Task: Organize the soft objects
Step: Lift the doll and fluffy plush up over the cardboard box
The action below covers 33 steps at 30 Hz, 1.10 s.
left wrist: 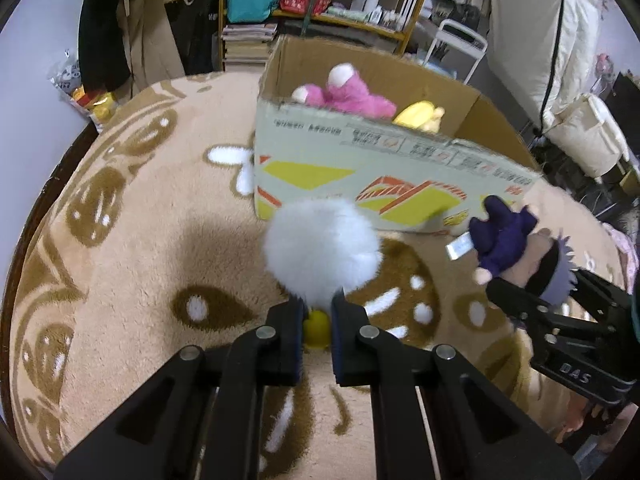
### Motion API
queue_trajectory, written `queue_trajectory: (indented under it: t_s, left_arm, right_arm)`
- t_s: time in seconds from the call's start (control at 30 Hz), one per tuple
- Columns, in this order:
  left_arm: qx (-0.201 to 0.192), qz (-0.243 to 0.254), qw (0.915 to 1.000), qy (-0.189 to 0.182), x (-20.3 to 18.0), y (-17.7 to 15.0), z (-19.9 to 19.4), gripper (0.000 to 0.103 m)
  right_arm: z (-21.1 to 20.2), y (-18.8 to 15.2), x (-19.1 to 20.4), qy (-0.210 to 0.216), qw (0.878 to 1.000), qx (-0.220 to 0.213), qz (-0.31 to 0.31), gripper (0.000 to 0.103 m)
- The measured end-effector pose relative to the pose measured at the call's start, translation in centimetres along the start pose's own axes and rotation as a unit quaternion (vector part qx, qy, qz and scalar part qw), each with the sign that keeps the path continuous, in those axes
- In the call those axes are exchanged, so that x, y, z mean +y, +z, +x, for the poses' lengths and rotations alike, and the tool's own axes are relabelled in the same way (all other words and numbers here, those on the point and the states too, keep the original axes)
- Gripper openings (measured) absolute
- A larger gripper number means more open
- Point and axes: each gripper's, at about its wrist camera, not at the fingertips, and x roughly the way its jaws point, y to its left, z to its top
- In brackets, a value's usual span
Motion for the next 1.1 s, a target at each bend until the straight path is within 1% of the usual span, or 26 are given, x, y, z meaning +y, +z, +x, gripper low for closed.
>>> queue_trajectory:
  t_s: [0.13,0.23,0.33,0.43,0.5,0.63,0.67,0.77,0.9,0.93,1.0,1.1]
  left_arm:
    - [-0.014,0.0,0.9999,0.003,-0.2,-0.1,-1.1,0.01]
    - [-0.03,-0.003,0.9995,0.005,-0.4,-0.5,-2.2,0.01]
    - [-0.073,0.005,0.9972,0.016,-0.6,-0.4,-4.1,0.01]
    - [-0.099,0.003,0.9951,0.006,-0.8,-0.2,-5.6,0.01]
    - [-0.113,0.008,0.9935,0.013,-0.9,-0.2,-6.6,0.01]
    - [-0.15,0.017,0.9882,0.027,-1.3,0.5,-8.5,0.01]
    - [-0.164,0.022,0.9857,0.031,-1.5,0.7,-9.2,0.01]
    - [-0.191,0.034,0.9798,0.047,-1.9,1.4,-10.4,0.01]
    - [-0.221,0.042,0.9718,0.072,-2.3,2.3,-11.4,0.01]
    - [-0.227,0.045,0.9701,0.074,-2.4,2.5,-11.6,0.01]
    - [-0.227,0.05,0.97,0.069,-2.5,3.5,-11.6,0.01]
    - [-0.236,0.064,0.9668,0.076,-3.0,4.8,-11.5,0.01]
  right_arm:
    - [-1.1,-0.3,-1.1,0.002,1.0,-0.01,0.005,0.063]
    - [-1.8,-0.2,-1.4,0.005,1.0,-0.026,0.014,0.063]
    - [-2.8,0.0,-1.6,0.012,0.999,-0.045,0.021,0.063]
    - [-3.9,0.3,-1.7,0.02,0.998,-0.063,0.026,0.063]
    - [-4.5,0.5,-1.8,0.024,0.997,-0.075,0.029,0.063]
    - [-6.2,1.2,-2.2,0.033,0.993,-0.106,0.035,0.063]
    - [-6.6,1.4,-2.3,0.036,0.992,-0.116,0.036,0.063]
    - [-7.7,2.2,-2.5,0.039,0.989,-0.139,0.039,0.063]
    - [-9.1,3.4,-2.6,0.027,0.984,-0.175,0.024,0.063]
    - [-9.3,3.7,-2.7,0.027,0.983,-0.182,0.023,0.063]
    - [-9.6,4.6,-3.1,0.032,0.98,-0.193,0.026,0.063]
    - [-9.8,6.1,-3.4,0.033,0.978,-0.204,0.026,0.063]
